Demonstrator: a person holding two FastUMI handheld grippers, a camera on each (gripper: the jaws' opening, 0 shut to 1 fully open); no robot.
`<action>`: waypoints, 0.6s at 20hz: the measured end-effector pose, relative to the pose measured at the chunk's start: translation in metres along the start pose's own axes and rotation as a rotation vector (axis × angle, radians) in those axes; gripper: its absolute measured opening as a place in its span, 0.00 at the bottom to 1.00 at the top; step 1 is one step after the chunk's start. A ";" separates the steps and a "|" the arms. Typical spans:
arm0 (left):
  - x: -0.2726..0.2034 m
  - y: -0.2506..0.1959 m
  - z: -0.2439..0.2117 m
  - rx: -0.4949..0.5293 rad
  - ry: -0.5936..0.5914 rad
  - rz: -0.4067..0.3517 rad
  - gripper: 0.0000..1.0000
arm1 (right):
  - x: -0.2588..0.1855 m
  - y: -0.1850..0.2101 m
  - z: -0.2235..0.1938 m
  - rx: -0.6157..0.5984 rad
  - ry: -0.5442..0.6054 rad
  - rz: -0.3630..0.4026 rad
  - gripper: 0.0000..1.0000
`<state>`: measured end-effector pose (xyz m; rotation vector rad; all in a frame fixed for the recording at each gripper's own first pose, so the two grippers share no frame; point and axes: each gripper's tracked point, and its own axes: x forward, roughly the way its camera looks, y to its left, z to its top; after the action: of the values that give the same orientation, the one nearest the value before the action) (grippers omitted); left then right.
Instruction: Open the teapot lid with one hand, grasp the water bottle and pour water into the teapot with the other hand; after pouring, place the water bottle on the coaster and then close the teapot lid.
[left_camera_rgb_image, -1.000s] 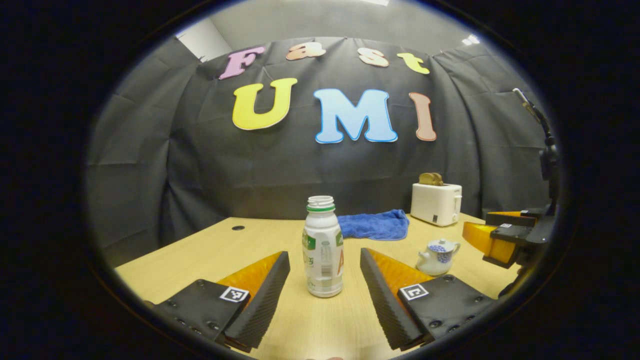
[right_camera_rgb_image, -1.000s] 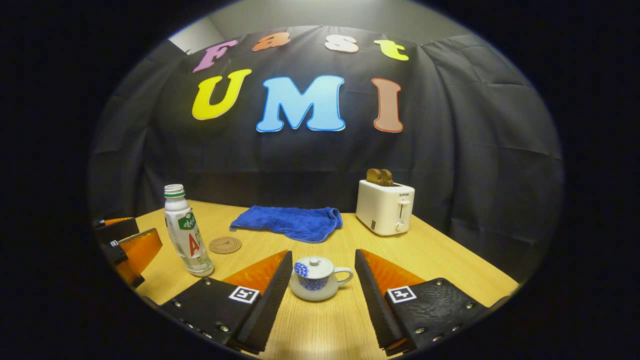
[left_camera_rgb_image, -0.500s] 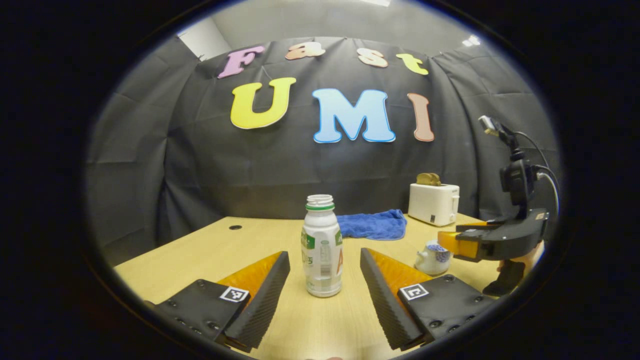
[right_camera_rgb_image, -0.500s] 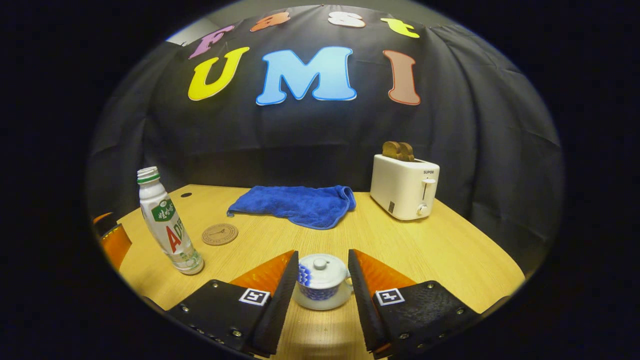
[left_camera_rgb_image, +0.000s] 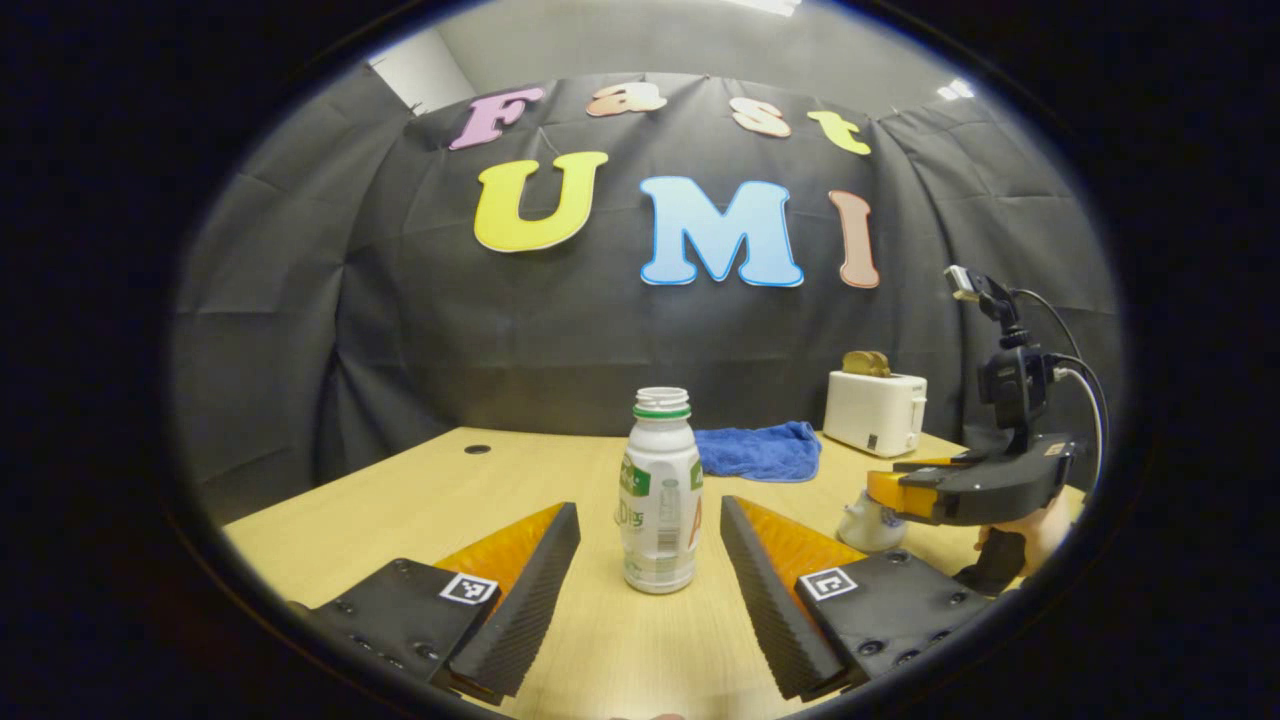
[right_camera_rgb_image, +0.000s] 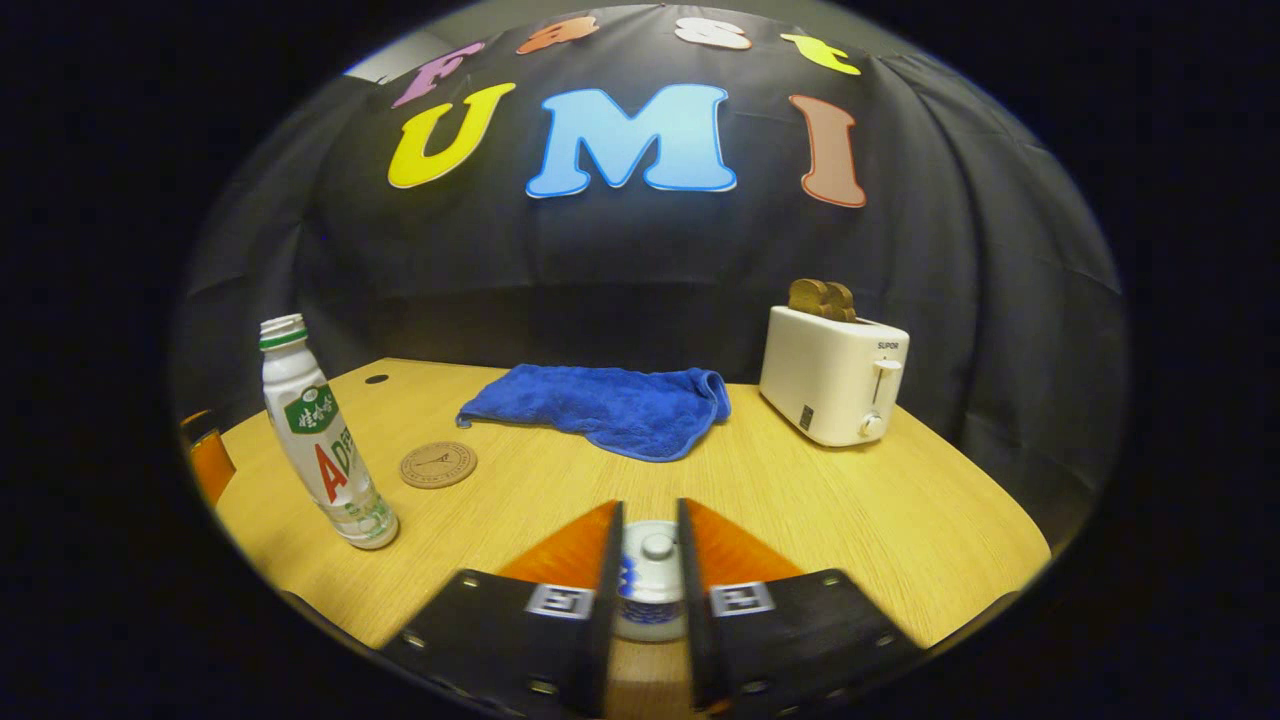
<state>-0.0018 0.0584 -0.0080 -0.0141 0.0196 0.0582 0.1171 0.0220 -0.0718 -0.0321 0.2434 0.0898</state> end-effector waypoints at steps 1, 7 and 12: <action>0.000 0.000 0.000 0.000 0.000 0.000 0.88 | -0.008 0.000 0.004 -0.008 0.002 -0.003 0.16; -0.001 -0.004 0.000 0.000 0.000 -0.006 1.00 | -0.007 -0.003 0.004 -0.005 -0.024 -0.007 0.00; 0.003 -0.001 -0.005 -0.001 0.000 -0.001 0.88 | -0.014 -0.003 0.018 0.027 -0.065 0.020 0.00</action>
<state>0.0007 0.0571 -0.0126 -0.0146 0.0193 0.0572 0.1078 0.0183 -0.0505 0.0006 0.1796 0.1075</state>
